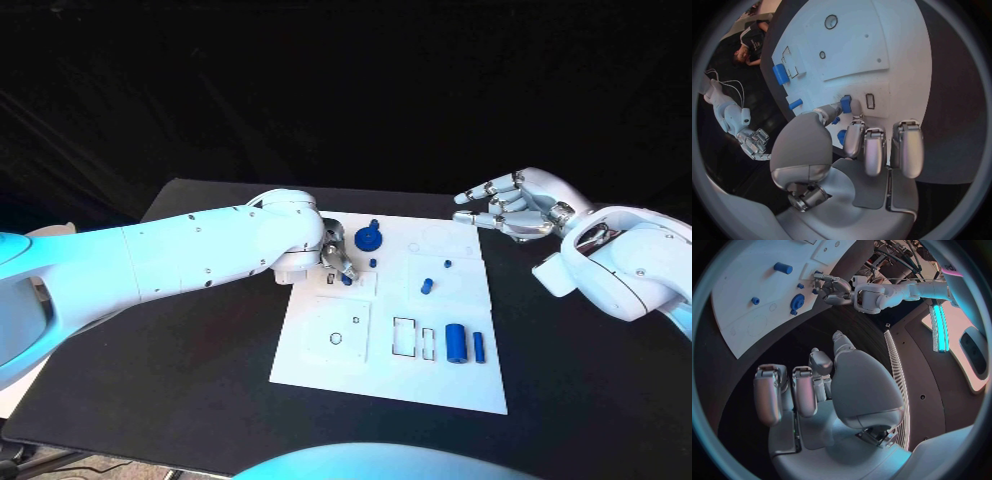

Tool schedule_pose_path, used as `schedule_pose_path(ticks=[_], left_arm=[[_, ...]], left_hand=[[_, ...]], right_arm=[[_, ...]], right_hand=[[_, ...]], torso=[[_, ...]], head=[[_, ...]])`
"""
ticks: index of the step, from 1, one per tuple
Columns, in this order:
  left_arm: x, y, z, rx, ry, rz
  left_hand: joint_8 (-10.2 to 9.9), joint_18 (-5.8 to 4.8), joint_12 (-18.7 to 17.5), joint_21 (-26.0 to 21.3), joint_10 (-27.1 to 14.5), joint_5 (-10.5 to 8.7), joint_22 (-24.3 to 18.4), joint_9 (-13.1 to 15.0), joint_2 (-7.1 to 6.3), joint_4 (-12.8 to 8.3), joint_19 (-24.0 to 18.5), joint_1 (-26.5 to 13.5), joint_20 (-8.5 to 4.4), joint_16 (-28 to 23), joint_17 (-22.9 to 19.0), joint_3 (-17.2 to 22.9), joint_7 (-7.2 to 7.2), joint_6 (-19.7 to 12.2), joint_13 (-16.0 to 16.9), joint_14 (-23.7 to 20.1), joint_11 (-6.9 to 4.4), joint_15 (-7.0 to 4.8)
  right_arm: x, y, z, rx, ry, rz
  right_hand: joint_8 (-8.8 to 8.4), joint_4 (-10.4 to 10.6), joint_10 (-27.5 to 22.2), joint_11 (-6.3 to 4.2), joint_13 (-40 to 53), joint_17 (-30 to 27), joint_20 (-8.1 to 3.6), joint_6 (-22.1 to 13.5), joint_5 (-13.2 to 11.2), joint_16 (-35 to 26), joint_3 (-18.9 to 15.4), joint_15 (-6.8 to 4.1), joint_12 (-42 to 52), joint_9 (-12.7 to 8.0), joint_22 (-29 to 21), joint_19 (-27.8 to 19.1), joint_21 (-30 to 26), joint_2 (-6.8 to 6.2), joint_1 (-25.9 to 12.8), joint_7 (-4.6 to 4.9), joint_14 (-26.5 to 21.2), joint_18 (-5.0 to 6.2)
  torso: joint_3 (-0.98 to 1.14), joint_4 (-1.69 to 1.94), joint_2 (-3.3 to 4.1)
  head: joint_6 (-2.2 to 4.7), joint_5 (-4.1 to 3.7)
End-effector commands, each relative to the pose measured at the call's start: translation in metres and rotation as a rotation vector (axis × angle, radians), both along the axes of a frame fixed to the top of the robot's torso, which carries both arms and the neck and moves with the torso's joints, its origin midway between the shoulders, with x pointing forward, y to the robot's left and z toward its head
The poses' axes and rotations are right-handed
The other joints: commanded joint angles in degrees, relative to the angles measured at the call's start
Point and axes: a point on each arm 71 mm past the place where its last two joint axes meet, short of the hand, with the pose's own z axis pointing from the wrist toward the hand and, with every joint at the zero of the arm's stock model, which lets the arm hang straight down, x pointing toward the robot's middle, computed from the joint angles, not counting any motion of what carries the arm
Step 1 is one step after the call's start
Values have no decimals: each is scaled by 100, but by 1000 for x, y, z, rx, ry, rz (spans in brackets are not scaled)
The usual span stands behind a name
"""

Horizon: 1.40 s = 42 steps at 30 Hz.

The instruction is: Assemble the parts on the task board

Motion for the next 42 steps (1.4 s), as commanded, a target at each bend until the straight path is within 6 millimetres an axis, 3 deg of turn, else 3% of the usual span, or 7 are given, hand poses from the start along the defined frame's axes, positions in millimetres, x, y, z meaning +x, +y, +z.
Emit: schedule_pose_path(ticks=[1,7,14,31,40,42], left_arm=[[-4,2,-8,53,60,4],[-3,3,-9,58,66,4],[-1,3,-9,60,66,8],[0,4,-10,64,70,10],[0,7,-9,60,64,18],[1,8,-9,59,62,22]], left_hand=[[-42,-84,35,28,51,-2,937,4,-5,21,300,-88,-39,18,1508,-120,-52,95,13,604,-4,-43],[-76,-92,54,45,66,-8,969,3,2,111,315,-222,-45,18,1508,-404,-55,151,43,604,-7,-47],[-122,-97,69,57,78,-11,994,7,84,436,327,-485,-45,18,1508,-900,-51,207,72,604,-2,-45],[-133,-104,91,73,94,-9,1025,24,85,526,341,-464,-47,18,1508,-1159,-60,233,104,604,-8,-50],[-151,-115,112,100,115,-22,1075,63,86,730,365,-521,-54,18,1508,-1946,-74,276,143,604,-20,-58],[-155,-118,115,106,120,-180,1088,76,131,731,371,-547,-56,18,1508,-2209,-81,287,150,604,-21,-61]], right_arm=[[-1,2,0,-3,-4,17],[-2,2,2,5,-19,15],[-2,2,3,14,-33,8],[-1,1,3,13,-30,8],[-1,1,3,12,-28,9],[-1,1,3,12,-28,9]], right_hand=[[8,0,0,-25,-5,820,-14,52,24,-19,-42,-19,-19,4,516,99,-25,45,16,-1,440,12],[5,-8,-2,-27,-11,821,-15,50,56,-19,-47,-20,-22,3,519,102,-25,53,35,-1,440,11],[4,-10,-6,-27,-19,814,-16,48,67,-24,-49,-21,-32,3,508,96,-31,55,39,-1,439,14],[-2,-9,-17,-25,-36,806,-16,40,80,-30,-57,-21,-51,1,498,91,-37,53,39,1,437,16],[-2,-9,-17,-25,-36,806,-16,40,80,-30,-57,-21,-51,1,498,91,-37,53,39,1,437,16],[-4,-3,-19,-24,-39,802,-17,37,85,-33,-68,-20,-53,0,497,91,-38,51,29,3,436,16]], torso=[[-2,4,0],[-3,1,2],[-10,-2,2],[-7,7,-1],[-7,5,-1],[-8,4,-1]], head=[[-5,-4],[-13,-2],[-10,-20],[-28,-38],[-27,-36],[-27,-36]])
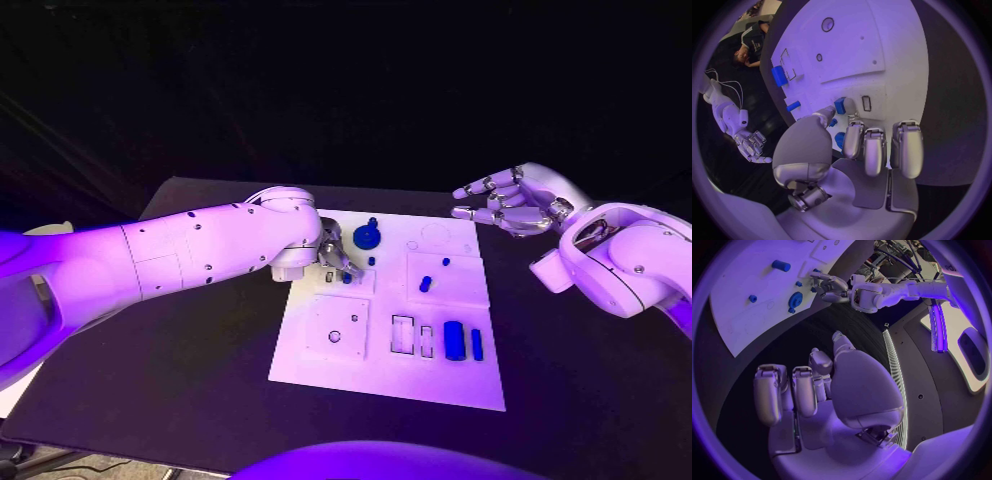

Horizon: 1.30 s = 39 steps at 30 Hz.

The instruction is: Assemble the parts on the task board

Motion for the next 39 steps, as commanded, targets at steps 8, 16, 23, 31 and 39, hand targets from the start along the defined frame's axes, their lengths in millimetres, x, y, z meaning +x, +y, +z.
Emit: schedule_pose_path(ticks=[8,16,23,31,39], left_arm=[[-2,12,-4,31,8,56],[-4,16,6,-63,-11,100],[-3,22,30,-158,-40,130],[18,33,58,-178,-70,151],[44,41,63,-95,-102,164]], left_hand=[[2,-121,8,48,66,-157,1105,62,159,28,401,-61,-42,18,1510,-993,-6,75,114,583,-14,-47],[-21,-86,-160,-40,-26,-138,975,78,248,23,333,-3,-45,18,1510,-1202,19,-23,-47,583,3,-47],[-220,-38,-494,-182,-258,-112,780,-5,219,31,229,215,4,18,1510,-1432,147,-372,-368,583,103,16],[-644,5,-824,-314,-485,-108,613,-421,272,29,143,473,137,18,1510,-1564,344,-653,-702,583,275,164],[-727,1,-820,-309,-492,-118,633,-604,390,15,155,723,173,18,1510,-1503,362,-584,-717,583,295,186]], right_arm=[[0,1,0,-2,-4,12],[1,-1,-1,-1,0,7],[3,-2,-3,-2,7,2],[3,-2,-6,-2,15,2],[3,-1,-8,-2,18,2]], right_hand=[[-4,9,-19,-24,-8,803,-17,37,41,-34,-47,-20,-31,0,492,90,-39,29,6,3,436,17],[-4,9,-19,-24,-8,803,-17,37,41,-34,-47,-20,-31,0,492,90,-39,29,6,3,436,17],[-4,18,-19,-23,-10,796,-17,38,47,-39,-58,-19,-31,0,491,90,-40,33,-6,3,434,17],[-4,22,-18,-23,-10,797,-17,39,49,-39,-61,-19,-30,0,490,90,-41,34,-11,3,434,17],[-4,29,-12,-23,-2,801,-17,39,55,-37,-67,-18,-18,0,496,93,-38,39,-19,3,435,16]], torso=[[-1,-2,1],[-2,2,-7],[9,2,-2],[10,1,1],[4,0,5]], head=[[10,-7],[33,-24],[71,-20],[96,4],[121,11]])
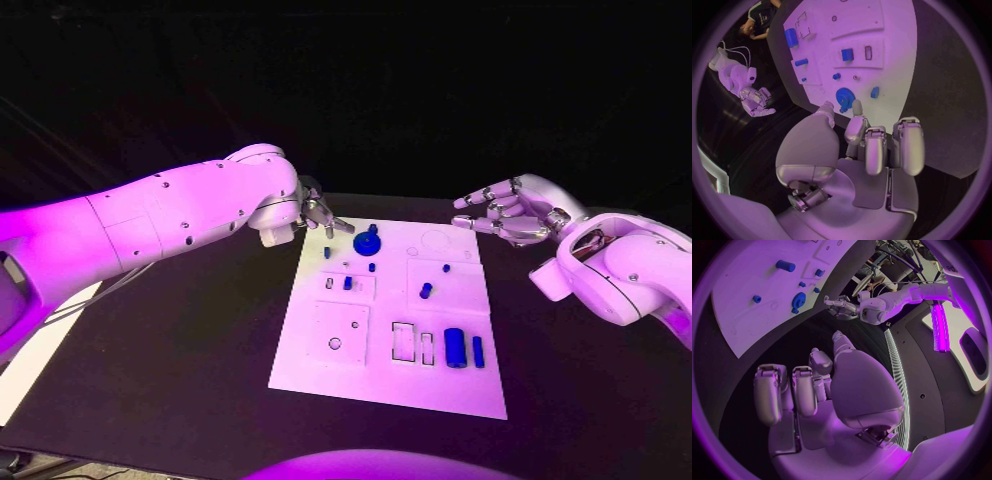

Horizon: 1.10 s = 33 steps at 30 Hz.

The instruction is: Assemble the parts on the task board

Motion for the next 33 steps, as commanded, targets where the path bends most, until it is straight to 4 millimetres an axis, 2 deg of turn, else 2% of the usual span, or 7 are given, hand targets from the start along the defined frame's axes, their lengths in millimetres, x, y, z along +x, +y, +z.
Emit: schedule_pose_path(ticks=[1,10,13,16,20,24,33], left_arm=[[8,2,-1,47,6,-26],[27,8,-12,137,68,-40],[29,8,-15,149,85,-43],[30,9,-17,161,92,-43],[31,10,-18,174,95,-48],[31,10,-19,179,102,-54],[31,10,-24,173,123,-62]], left_hand=[[-38,52,-8,-14,-27,11,640,-32,7,-12,158,81,49,18,1507,34,6,32,-2,593,-1,32],[-29,46,23,2,-6,7,667,-84,43,-9,172,147,51,18,1507,42,-10,114,18,593,-10,29],[-16,47,34,-2,3,5,663,-106,80,-8,170,169,49,18,1507,47,-22,164,26,593,-19,24],[-8,48,41,-4,7,4,662,-118,102,-9,169,182,46,18,1507,50,-28,189,30,593,-25,20],[-5,46,43,1,9,3,669,-122,111,-8,172,184,45,18,1507,50,-31,197,30,593,-27,18],[3,43,52,11,16,3,684,-128,125,-9,180,189,43,18,1507,51,-36,215,37,593,-32,16],[12,43,59,11,23,3,685,-138,146,-15,180,210,39,18,1507,54,-44,238,40,593,-39,11]], right_arm=[[-1,2,-1,1,3,14],[-1,3,-1,2,4,16],[-1,3,-1,1,3,17],[-1,3,-1,1,2,16],[-1,3,-1,0,0,16],[-1,3,-1,0,0,17],[-1,4,-1,0,0,19]], right_hand=[[-4,9,-11,-23,4,798,-16,40,34,-15,-48,-18,-18,1,499,93,-18,39,-20,4,435,16],[-3,10,-12,-23,0,800,-16,40,45,-14,-47,-19,-21,1,494,91,-21,51,-17,3,436,17],[-3,10,-12,-23,0,800,-16,40,45,-14,-47,-19,-21,1,494,91,-21,51,-17,3,436,17],[-3,10,-12,-24,-2,797,-16,41,50,-17,-46,-19,-22,1,495,92,-20,55,-14,2,435,16],[-3,10,-12,-24,-2,797,-16,41,50,-17,-46,-19,-22,1,495,92,-20,55,-14,2,435,16],[-3,10,-12,-24,-2,797,-16,41,50,-17,-46,-19,-22,1,495,92,-20,55,-14,2,435,16],[-3,10,-12,-24,-2,797,-16,41,50,-17,-46,-19,-22,1,495,92,-20,55,-14,2,435,16]], torso=[[0,1,1],[-12,-4,12],[-7,1,6],[0,8,0],[-6,6,0],[0,4,-4],[-3,0,1]], head=[[13,7],[11,11],[6,11],[-4,23],[-11,24],[-15,35],[-17,44]])
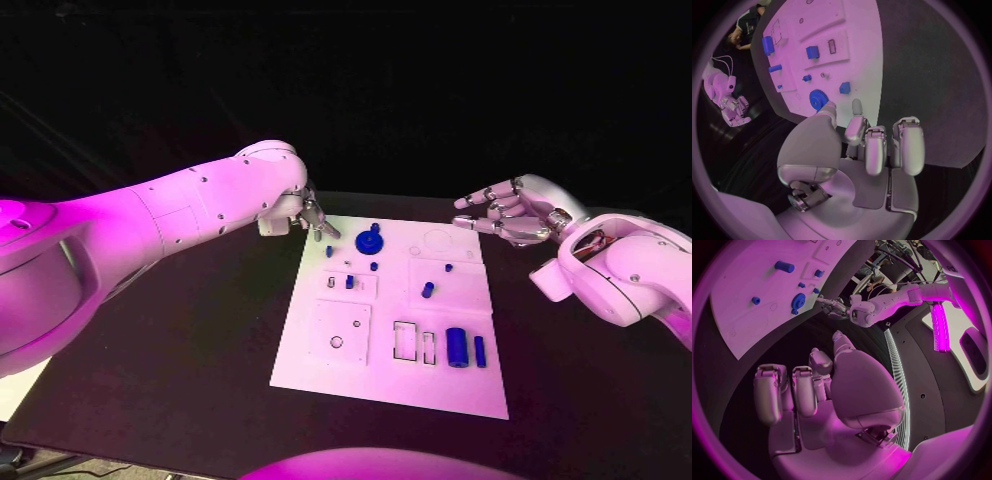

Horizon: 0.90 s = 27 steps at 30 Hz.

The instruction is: Assemble the parts on the task board

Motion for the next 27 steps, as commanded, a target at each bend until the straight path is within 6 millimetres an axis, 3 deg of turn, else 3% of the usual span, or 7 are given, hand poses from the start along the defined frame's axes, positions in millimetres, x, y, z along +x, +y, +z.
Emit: schedule_pose_path(ticks=[1,5,27], left_arm=[[-1,-3,-3,-1,28,-33],[-1,-3,-4,1,37,-35],[-2,-8,-11,-13,69,-52]], left_hand=[[13,40,34,10,23,3,685,-9,11,-5,180,49,39,18,1509,44,-12,45,5,594,-39,11],[18,38,34,17,25,3,697,-20,35,-12,185,80,35,18,1509,52,-18,58,2,594,-44,7],[25,33,42,29,33,4,718,-64,71,-35,195,234,24,18,1509,79,-27,78,2,594,-55,-4]], right_arm=[[-1,2,0,-2,-4,17],[-1,2,0,-2,-3,17],[-1,3,0,-2,-3,20]], right_hand=[[-4,-4,-12,-24,-3,799,-16,41,27,-17,-32,-19,-23,1,497,92,-21,55,-14,2,435,16],[-4,-4,-12,-24,-3,799,-16,41,27,-17,-32,-19,-23,1,497,92,-21,55,-14,2,435,16],[-4,-7,-12,-25,-7,797,-17,41,37,-18,-34,-20,-25,1,496,92,-22,63,-6,2,435,16]], torso=[[0,-5,3],[2,-2,1],[3,-2,0]], head=[[1,8],[-10,44],[-24,31]])
